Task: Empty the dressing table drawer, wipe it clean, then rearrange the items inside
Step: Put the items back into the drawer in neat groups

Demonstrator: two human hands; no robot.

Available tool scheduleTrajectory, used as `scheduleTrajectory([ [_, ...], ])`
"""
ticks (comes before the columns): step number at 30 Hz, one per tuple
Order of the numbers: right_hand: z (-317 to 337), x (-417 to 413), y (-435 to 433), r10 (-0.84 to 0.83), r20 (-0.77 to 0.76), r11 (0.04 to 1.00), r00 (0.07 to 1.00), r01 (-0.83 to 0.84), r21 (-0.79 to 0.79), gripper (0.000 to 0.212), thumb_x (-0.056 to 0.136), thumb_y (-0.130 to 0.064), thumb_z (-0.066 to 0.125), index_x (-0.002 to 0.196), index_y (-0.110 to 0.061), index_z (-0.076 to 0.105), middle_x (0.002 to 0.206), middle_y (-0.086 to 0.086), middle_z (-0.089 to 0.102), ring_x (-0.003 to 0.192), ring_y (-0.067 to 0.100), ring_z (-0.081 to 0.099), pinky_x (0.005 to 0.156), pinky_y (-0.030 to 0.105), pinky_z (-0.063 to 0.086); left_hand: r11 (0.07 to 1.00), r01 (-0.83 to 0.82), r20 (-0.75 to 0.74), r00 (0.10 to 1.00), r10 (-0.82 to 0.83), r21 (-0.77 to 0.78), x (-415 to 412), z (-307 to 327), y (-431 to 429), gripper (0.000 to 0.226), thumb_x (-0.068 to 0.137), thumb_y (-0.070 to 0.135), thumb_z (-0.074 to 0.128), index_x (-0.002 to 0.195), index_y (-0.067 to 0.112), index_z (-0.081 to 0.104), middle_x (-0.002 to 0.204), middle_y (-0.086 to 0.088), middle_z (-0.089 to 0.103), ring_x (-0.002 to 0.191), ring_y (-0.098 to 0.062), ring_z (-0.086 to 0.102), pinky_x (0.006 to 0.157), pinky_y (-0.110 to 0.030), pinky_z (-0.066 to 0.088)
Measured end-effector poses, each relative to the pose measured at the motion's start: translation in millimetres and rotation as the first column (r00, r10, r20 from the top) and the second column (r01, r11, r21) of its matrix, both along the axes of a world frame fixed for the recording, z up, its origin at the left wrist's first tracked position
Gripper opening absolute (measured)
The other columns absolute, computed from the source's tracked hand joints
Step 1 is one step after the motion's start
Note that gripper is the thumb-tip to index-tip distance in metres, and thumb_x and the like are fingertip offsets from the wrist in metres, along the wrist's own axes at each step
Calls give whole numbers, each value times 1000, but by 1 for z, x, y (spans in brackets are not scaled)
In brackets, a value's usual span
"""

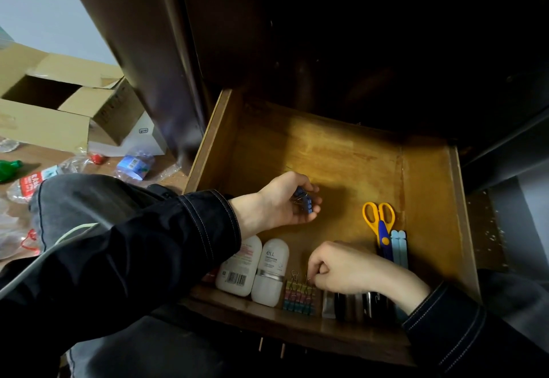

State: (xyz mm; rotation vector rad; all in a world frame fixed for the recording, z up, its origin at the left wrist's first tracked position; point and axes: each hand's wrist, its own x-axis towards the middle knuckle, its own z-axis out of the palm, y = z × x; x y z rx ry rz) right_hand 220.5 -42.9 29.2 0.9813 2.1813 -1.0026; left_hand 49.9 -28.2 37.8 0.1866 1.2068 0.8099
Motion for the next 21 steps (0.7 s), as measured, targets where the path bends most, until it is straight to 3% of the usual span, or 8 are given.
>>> scheduleTrajectory([
  [2,4,1,4,-67,-48,997,997,68,24,16,88,-29,59,89,-31,75,59,-27,61,63,-1,56,63,25,49,1000,5,13,1000,-5,-1,0,0,1,15,93,9,46,100,6,59,86,-14,63,71,-25,61,68,-33,53],
  [4,10,2,12,-195,-143,971,970,211,111,15,88,-31,60,86,-33,75,67,-30,65,68,-3,61,65,25,51,1000,7,24,1000,-7,-6,0,0,1,16,93,10,46,101,6,59,88,-15,64,72,-27,63,71,-35,53],
  [7,15,7,23,-386,-350,832,853,486,266,14,92,-30,61,88,-34,73,84,-17,73,83,6,68,77,39,59,1000,1,37,999,-1,-17,0,-1,2,19,94,13,46,106,5,59,92,-17,63,76,-30,64,76,-38,54],
  [10,18,8,26,-415,-546,710,728,634,305,7,93,-32,65,96,-37,69,79,-19,68,78,0,64,70,37,57,999,34,64,997,-32,-37,2,-1,1,19,94,15,47,105,3,56,93,-19,61,78,-33,64,81,-42,55],
  [12,18,5,25,-382,-580,727,720,621,292,12,90,-39,68,102,-39,65,82,-18,65,77,-2,61,66,30,54,998,53,94,994,-49,-41,4,0,1,13,94,15,48,99,4,52,91,-18,59,78,-31,63,83,-45,55],
  [14,15,3,23,-338,-543,759,769,564,326,15,87,-45,70,101,-42,63,93,-20,58,78,-4,57,63,25,51,998,56,130,990,-52,-29,5,1,1,10,93,15,48,95,5,49,91,-16,56,80,-30,60,82,-46,56],
  [17,13,3,23,-299,-515,775,803,519,360,15,86,-37,73,96,-42,63,99,-18,53,70,-3,54,56,19,40,999,47,164,985,-44,-15,4,-1,1,9,93,14,49,95,6,49,92,-17,57,81,-30,62,80,-46,58],
  [21,14,3,25,-290,-500,777,816,506,375,14,85,-28,74,88,-37,64,94,-17,55,75,-10,54,51,13,31,999,36,191,981,-32,-21,4,-2,1,12,91,12,51,101,6,49,99,-19,55,84,-35,64,82,-50,59],
])
